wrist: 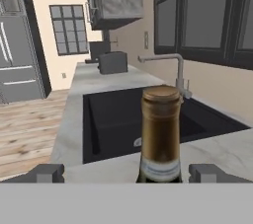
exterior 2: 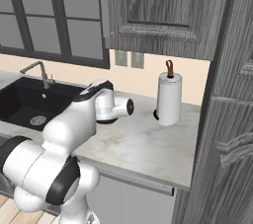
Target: There is a wine glass and glass cup on the dining counter. Place the wine bottle next to the wine glass and the juice bottle next to the glass cup.
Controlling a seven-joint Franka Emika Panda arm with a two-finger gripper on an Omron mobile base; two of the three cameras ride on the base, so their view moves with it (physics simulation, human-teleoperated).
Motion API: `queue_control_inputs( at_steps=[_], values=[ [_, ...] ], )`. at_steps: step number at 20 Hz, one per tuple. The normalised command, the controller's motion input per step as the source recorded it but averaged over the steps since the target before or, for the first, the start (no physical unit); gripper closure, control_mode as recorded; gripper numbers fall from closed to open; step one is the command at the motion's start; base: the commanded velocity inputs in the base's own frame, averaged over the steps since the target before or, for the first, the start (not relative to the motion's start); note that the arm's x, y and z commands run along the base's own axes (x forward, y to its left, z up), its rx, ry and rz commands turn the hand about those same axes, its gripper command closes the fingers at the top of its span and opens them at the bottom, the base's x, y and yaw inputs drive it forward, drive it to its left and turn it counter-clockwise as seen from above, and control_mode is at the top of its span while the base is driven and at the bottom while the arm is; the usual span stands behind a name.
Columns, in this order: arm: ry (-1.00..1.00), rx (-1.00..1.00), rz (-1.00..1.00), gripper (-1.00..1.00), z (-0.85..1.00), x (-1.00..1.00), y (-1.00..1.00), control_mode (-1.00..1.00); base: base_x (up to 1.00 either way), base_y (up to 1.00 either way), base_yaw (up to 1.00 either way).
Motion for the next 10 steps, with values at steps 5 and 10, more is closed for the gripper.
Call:
queue_control_inputs(
  at_steps=[5, 10],
  values=[
    [0.00, 0.00, 0.00, -1.00, -0.07, 0.15, 0.07, -1.00, 0.00, 0.00, 0.00],
    [0.00, 0.00, 0.00, -1.00, -0.06, 0.14, 0.02, -1.00, 0.00, 0.00, 0.00]
  ],
)
